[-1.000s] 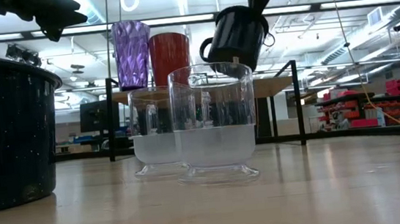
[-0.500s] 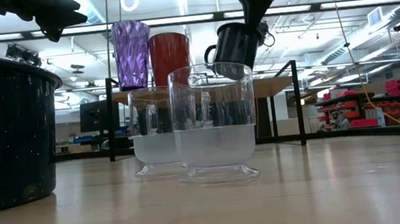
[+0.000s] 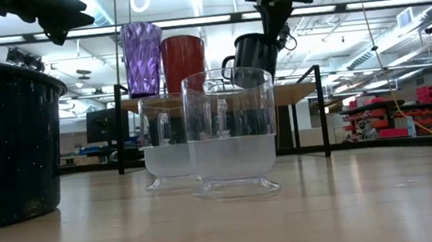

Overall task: Stack small to large cups/mugs on shelf
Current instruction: Put the top dark blue mug on the shelf

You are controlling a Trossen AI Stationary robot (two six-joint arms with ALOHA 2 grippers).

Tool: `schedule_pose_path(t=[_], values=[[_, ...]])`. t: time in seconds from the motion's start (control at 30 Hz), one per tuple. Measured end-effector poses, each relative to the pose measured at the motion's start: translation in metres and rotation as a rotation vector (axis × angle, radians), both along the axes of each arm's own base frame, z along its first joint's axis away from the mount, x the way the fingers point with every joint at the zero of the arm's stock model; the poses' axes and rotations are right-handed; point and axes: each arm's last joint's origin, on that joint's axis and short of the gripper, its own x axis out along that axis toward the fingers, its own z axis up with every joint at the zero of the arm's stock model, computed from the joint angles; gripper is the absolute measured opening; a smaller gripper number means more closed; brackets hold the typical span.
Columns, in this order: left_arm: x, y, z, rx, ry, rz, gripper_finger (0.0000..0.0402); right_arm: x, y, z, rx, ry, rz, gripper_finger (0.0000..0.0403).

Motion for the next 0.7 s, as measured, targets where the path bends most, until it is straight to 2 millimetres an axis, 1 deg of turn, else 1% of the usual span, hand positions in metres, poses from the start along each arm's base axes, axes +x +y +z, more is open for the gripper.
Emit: schedule_pose_path(t=[0.2,0.47,0.7], values=[[0.0,0.0,-0.0001,0.0,0.001,0.0,0.0162,0.0034,-0.004,-0.0046,0.002,0.016,-0.003,0.0015],[0.0001,0.0,-0.0001,0.0,0.001,0.0,0.0162,0.0034,-0.0093,-0.0036,-0.009,0.004,-0.012,0.0018],[0.0,0.0,0.0,0.0,0.0,0.0,0.0162,0.0034,-0.0094,-0.0036,-0.013,0.017,0.01,0.0021]])
